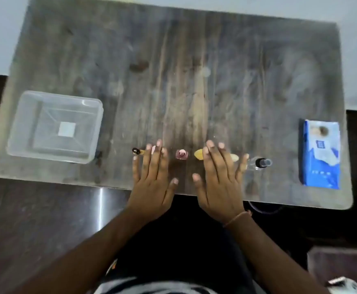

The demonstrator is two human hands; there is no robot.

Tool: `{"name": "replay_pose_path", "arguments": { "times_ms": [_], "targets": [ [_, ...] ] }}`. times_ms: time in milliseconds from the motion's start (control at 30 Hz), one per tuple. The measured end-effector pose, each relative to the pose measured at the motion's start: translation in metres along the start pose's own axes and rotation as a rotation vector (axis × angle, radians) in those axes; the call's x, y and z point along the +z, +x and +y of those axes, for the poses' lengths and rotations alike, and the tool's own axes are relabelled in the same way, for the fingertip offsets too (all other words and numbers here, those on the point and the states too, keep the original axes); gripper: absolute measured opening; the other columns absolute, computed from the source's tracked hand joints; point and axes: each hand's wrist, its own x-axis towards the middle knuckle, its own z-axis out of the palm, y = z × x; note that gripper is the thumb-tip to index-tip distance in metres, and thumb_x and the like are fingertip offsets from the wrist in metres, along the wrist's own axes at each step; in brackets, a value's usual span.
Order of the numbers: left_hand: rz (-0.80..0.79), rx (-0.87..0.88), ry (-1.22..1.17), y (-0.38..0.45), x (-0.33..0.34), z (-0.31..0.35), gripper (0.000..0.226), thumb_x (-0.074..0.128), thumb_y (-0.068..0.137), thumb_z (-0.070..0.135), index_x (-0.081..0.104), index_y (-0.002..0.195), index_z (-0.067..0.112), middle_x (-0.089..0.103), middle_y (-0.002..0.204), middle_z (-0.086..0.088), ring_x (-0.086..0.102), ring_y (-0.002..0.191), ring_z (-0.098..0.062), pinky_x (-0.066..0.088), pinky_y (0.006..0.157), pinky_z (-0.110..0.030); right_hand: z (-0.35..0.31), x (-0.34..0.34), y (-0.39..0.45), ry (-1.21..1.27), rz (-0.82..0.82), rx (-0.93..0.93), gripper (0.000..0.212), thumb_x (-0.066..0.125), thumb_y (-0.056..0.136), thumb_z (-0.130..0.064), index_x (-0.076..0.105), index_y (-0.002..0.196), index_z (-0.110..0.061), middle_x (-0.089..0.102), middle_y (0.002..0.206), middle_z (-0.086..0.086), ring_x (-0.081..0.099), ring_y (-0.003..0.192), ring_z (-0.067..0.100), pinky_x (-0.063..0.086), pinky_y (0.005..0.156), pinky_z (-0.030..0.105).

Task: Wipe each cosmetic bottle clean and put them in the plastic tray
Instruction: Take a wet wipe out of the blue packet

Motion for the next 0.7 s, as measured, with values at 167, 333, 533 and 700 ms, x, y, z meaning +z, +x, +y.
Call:
{"name": "replay_pose_path", "arguments": {
  "times_ms": [167,333,533,700],
  "targets": [
    [0.176,0.221,0.017,-0.016,0.061,-0.033,0.082,0.052,0.103,0.042,0.017,0.172,0.016,0.017,0.177,-0.006,0.006,0.169,-0.031,0.025,0.123,-0.073,0.0,0.084,-0.057,0.022,0.119,-0.013,0.068,0.058,0.102,-0.036,0.034,0.163,-0.017,0.034,0.168,0.0,0.041,0.148,0.027,0.027,0.12,0.06],
    [0.372,0.301,0.026,-0.001,0.082,-0.041,0.073,0.059,0.101,0.043,0.03,0.165,0.024,0.03,0.168,-0.001,0.025,0.16,-0.03,0.031,0.115,-0.075,0.012,0.13,-0.071,-0.02,0.221,-0.04,0.066,0.059,0.102,-0.04,0.034,0.162,-0.024,0.039,0.162,-0.008,0.053,0.121,0.025,0.032,0.102,0.046],
    [0.436,0.305,0.035,0.004,0.097,-0.045,0.076,0.052,0.104,0.05,0.018,0.169,0.03,0.019,0.173,0.004,0.011,0.167,-0.02,0.025,0.123,-0.069,0.012,0.139,-0.077,0.014,0.267,-0.018,0.062,0.043,0.108,-0.049,0.028,0.165,-0.029,0.034,0.165,-0.007,0.05,0.124,0.028,0.042,0.091,0.056],
    [0.549,0.356,0.108,0.014,0.108,-0.058,0.08,0.057,0.102,0.048,0.019,0.168,0.025,0.023,0.175,-0.003,0.014,0.167,-0.029,0.022,0.124,-0.07,0.015,0.144,-0.077,0.028,0.339,-0.041,0.06,0.037,0.11,-0.052,0.027,0.166,-0.033,0.038,0.164,-0.005,0.049,0.127,0.028,0.042,0.096,0.057]
  ]
}}
